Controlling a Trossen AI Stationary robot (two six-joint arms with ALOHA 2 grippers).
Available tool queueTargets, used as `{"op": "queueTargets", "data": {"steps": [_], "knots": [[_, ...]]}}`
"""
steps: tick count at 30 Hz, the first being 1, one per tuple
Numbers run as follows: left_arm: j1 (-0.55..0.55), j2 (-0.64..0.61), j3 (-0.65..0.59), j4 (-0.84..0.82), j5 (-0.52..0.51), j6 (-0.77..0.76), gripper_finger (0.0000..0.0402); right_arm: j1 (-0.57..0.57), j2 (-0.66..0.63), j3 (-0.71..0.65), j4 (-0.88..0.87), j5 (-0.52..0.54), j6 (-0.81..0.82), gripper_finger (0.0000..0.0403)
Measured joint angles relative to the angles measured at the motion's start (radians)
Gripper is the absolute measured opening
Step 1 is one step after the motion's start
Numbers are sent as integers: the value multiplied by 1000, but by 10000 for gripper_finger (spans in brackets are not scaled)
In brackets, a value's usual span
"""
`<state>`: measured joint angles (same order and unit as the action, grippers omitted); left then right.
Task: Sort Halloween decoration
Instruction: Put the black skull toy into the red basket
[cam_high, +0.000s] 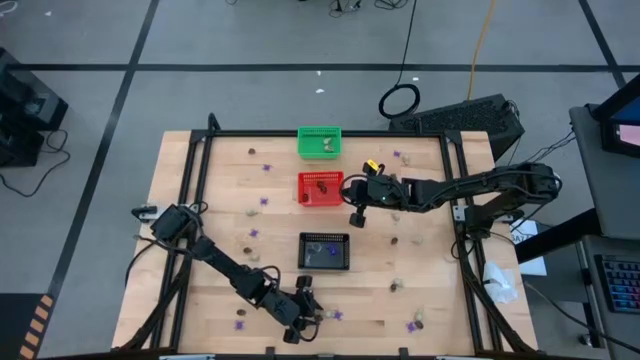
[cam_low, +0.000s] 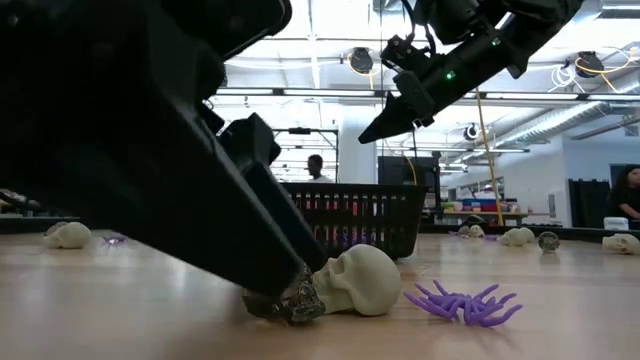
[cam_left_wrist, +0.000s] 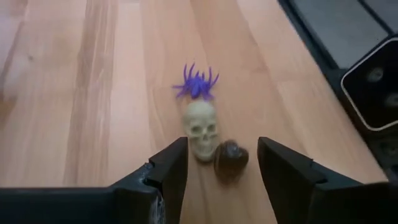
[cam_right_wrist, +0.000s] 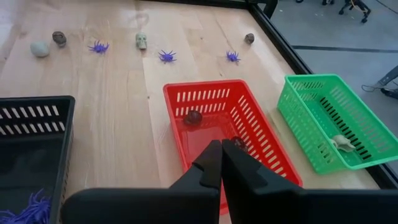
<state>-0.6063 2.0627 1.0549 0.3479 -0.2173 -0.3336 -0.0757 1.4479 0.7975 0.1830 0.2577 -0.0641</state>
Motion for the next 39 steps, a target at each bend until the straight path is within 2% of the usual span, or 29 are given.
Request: {"op": "queueTargets", "data": {"steps": [14,27,39], "knots": [[-5,3,0,-3,16,26,52,0,0,0,0,1,0,0],[4,-4,0,-19,6,36,43,0,0,0,-1,2,7,0],[22,-154,0,-270,-80,79,41,0,0,0,-8,2,8,0]]}}
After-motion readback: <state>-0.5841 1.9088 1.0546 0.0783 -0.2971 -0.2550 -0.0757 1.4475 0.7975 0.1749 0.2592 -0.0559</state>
